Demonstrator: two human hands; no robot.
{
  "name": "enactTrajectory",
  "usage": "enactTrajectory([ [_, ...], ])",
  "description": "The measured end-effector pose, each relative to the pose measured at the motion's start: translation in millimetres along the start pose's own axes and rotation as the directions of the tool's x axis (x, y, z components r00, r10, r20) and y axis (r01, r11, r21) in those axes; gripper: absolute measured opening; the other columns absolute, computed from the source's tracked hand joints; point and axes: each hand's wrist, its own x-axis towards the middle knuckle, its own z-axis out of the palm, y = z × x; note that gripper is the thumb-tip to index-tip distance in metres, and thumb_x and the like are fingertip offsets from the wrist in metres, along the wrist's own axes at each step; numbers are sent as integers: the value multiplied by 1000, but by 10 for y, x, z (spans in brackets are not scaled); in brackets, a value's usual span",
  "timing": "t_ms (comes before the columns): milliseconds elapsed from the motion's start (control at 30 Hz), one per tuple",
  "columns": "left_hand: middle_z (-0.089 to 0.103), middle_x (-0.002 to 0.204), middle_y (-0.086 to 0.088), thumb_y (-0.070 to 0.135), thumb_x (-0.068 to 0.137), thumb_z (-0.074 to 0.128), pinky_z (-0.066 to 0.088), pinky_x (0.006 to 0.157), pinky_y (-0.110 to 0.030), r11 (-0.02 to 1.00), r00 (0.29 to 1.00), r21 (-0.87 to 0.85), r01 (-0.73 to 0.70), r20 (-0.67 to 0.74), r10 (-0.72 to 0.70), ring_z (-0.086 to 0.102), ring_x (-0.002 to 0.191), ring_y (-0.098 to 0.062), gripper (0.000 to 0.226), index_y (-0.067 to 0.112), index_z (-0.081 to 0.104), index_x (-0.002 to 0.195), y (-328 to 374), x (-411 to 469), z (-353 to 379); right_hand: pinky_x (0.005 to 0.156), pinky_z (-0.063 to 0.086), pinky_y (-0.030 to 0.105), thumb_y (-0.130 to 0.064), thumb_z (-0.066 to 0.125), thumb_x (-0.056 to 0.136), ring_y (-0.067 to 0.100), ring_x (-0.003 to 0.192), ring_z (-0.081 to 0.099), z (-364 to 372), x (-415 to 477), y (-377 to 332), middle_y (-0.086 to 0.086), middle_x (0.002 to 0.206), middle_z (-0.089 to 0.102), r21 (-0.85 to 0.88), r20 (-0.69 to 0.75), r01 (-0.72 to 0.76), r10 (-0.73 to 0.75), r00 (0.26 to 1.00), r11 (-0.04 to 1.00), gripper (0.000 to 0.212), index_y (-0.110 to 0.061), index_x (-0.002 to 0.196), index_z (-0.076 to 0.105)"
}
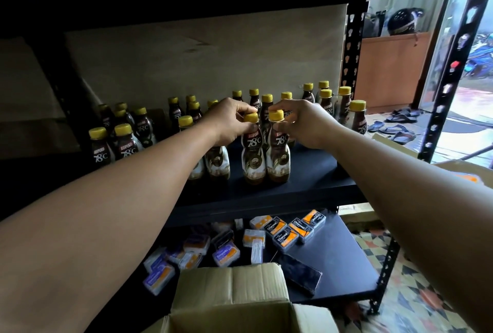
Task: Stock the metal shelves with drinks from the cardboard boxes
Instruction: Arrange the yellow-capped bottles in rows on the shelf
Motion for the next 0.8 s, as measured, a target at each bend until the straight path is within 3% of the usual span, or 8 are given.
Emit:
enactTrajectory([
  [333,67,125,4,23,88,79,43,93,-22,1000,1000,-9,-13,-19,12,62,112,-11,47,20,65,132,-2,-22,-10,78,62,36,-29,74,94,16,80,70,-20,30,-2,0,95,73,18,18,-10,9,1000,1000,39,-40,130,63],
  [467,67,125,3,24,88,78,46,95,-25,1000,1000,2,-19,-2,19,62,112,-12,47,20,64,133,4,-32,-29,79,60,33,-29,73,95,16,87,71,-34,22,-9,1,100,73,16,35,-9,9,999,1000,40,-40,132,62],
  [800,68,127,2,22,88,78,44,91,-22,1000,1000,-10,-8,-13,8,62,110,-11,48,21,65,134,-5,-32,-4,85,62,41,-26,74,94,18,93,72,-36,-11,-27,1,98,74,71,37,-18,15,999,997,41,-38,132,63],
])
